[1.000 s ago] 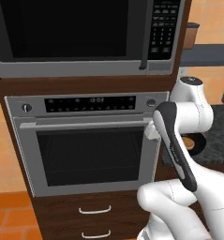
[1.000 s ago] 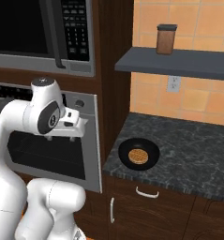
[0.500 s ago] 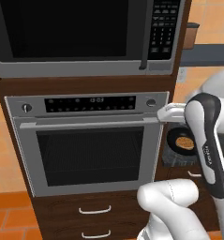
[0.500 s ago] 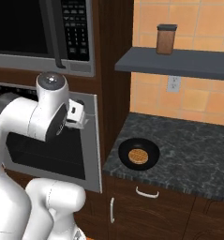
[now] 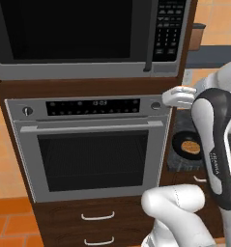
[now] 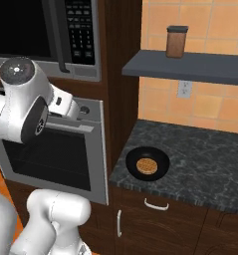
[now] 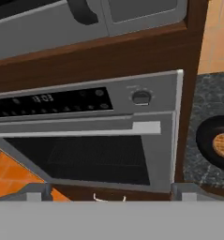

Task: Open the microwave, place the bowl with waffle inside the microwave, then close the microwave door and turn it on.

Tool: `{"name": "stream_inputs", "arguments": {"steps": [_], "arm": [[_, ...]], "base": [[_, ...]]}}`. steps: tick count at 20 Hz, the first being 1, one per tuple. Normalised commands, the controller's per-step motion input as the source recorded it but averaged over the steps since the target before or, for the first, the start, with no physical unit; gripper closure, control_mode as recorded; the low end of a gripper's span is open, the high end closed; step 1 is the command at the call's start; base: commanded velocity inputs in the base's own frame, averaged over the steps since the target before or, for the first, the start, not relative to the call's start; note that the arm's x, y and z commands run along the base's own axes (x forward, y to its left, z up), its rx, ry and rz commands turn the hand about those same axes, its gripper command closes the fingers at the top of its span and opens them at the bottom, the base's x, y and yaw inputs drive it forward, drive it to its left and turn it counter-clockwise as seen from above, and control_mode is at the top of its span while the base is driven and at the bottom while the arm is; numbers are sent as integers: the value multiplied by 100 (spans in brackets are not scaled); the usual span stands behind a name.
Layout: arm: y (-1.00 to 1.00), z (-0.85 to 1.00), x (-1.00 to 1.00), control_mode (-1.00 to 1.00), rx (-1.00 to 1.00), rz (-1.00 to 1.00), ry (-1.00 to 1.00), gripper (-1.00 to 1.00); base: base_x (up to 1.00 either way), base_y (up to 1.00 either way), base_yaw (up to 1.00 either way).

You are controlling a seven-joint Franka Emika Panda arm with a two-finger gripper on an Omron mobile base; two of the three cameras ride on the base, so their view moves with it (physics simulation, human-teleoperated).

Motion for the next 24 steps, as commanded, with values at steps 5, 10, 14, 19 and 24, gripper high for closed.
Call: {"name": "stream_inputs", "arguments": {"steps": [5, 10, 14, 19, 24], "arm": [[35, 76, -8, -100, -9, -21, -10, -100], [20, 59, 2, -100, -16, -19, -1, -100], [4, 26, 23, -100, -7, -5, -12, -100], [4, 2, 42, -100, -11, 0, -11, -100], [0, 0, 53, -100, -13, 0, -10, -100]], "base": [[0, 0, 0], [0, 0, 0], [0, 0, 0], [0, 0, 0], [0, 0, 0]]}}
